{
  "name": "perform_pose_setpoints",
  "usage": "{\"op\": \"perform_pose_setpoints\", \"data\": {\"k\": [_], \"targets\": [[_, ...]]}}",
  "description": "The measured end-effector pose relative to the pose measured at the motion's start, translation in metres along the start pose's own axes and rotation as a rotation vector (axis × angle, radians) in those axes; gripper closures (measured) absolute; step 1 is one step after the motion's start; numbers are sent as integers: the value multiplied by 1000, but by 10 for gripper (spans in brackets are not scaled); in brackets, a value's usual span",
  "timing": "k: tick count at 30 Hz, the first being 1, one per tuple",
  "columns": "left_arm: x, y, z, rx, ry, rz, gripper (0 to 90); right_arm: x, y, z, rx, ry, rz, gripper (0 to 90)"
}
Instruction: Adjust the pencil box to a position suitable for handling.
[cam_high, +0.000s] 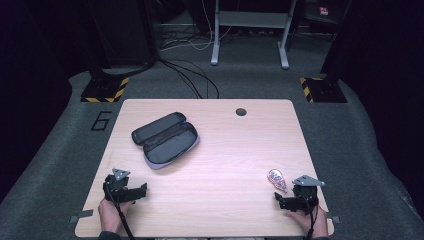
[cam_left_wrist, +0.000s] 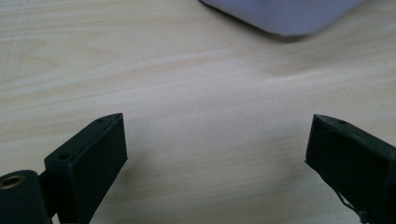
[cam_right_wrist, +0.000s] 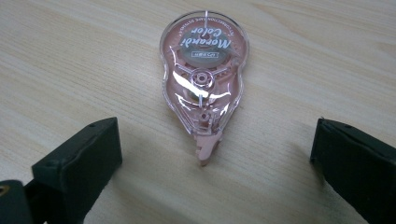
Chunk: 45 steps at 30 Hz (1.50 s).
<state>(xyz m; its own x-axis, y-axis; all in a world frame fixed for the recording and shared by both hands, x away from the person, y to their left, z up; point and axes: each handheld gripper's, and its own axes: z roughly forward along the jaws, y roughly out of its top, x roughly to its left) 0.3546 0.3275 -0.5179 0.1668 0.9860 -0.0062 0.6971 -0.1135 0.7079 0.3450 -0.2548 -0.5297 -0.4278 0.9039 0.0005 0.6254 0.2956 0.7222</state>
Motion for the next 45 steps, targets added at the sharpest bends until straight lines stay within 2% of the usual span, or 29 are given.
{"op": "perform_pose_setpoints", "data": {"k": [5,6,9,14,15,16,21,22,23,26,27,31,32,38,39,41,42,44,45], "targets": [[8,19,-1,-17,-28,-22,45,-2,1,1,9,10,-9,0],[8,19,-1,-17,-28,-22,45,-2,1,1,9,10,-9,0],[9,36,-1,-31,-32,-14,47,-3,1,1,8,10,-12,0],[8,51,1,-38,-23,-11,51,-2,1,1,14,11,-9,0],[9,57,3,-39,-36,-19,51,-2,2,2,11,7,-8,0],[9,62,5,-45,-29,-22,51,-3,2,1,12,8,-11,0],[8,76,13,-34,-39,-31,41,-2,2,2,11,8,-8,0],[7,83,17,-33,-35,-40,32,-2,2,2,11,7,-8,0],[7,87,19,-27,-31,-32,29,-2,2,2,11,7,-8,0],[5,94,24,-18,-28,-39,24,-2,2,2,11,6,-7,0],[4,100,29,-12,-15,-41,23,-2,2,2,10,5,-6,0],[3,106,41,13,-10,-55,25,-2,2,2,11,5,-7,0],[4,107,45,25,-7,-48,28,-2,2,2,9,5,-7,0],[5,106,58,59,-3,-61,162,-2,2,2,10,4,-6,0],[5,104,62,72,-10,-81,173,-2,2,2,9,4,-6,0],[6,103,63,75,-16,-88,268,-2,2,2,10,4,-6,0],[5,102,64,77,-28,-89,284,-2,2,2,10,4,-7,0],[3,101,64,67,-25,-100,305,-2,2,2,10,5,-8,0],[3,101,64,76,-26,-87,381,-2,2,2,10,4,-7,0]]}}
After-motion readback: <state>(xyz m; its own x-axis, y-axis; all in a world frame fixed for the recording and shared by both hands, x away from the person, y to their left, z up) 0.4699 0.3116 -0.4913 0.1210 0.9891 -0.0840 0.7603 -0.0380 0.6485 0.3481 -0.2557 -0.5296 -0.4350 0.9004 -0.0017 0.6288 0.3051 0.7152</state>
